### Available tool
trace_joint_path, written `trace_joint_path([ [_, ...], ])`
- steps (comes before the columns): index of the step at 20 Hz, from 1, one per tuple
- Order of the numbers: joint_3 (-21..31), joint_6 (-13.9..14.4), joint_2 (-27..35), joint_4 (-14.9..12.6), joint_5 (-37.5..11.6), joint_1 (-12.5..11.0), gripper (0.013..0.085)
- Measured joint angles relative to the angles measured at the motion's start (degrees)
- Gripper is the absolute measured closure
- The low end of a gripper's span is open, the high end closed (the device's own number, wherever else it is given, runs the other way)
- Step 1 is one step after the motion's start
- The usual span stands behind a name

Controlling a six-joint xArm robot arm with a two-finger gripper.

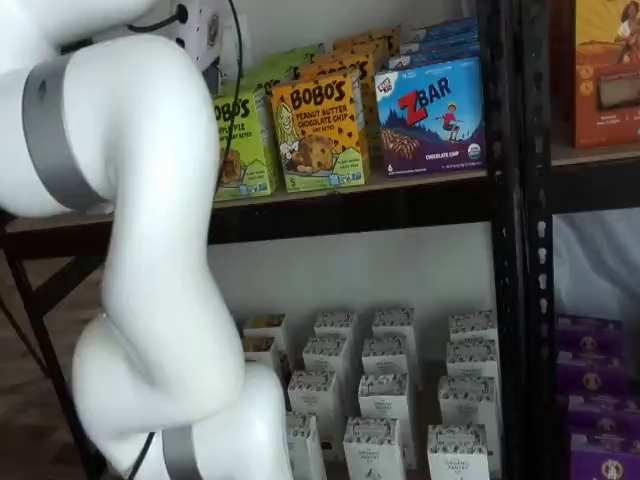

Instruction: Pick the green box on the top shelf, the fourth from the left

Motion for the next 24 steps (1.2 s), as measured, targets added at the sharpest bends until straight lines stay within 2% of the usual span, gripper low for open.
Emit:
trace_joint_path([
  [14, -4.3, 1.3, 4.6, -2.5, -3.0, 1.7, 0.013],
  [18, -5.9, 0.2, 6.4, -2.7, -2.9, 0.6, 0.013],
  [24, -10.3, -2.5, 10.4, -2.5, 0.1, -2.3, 0.013],
])
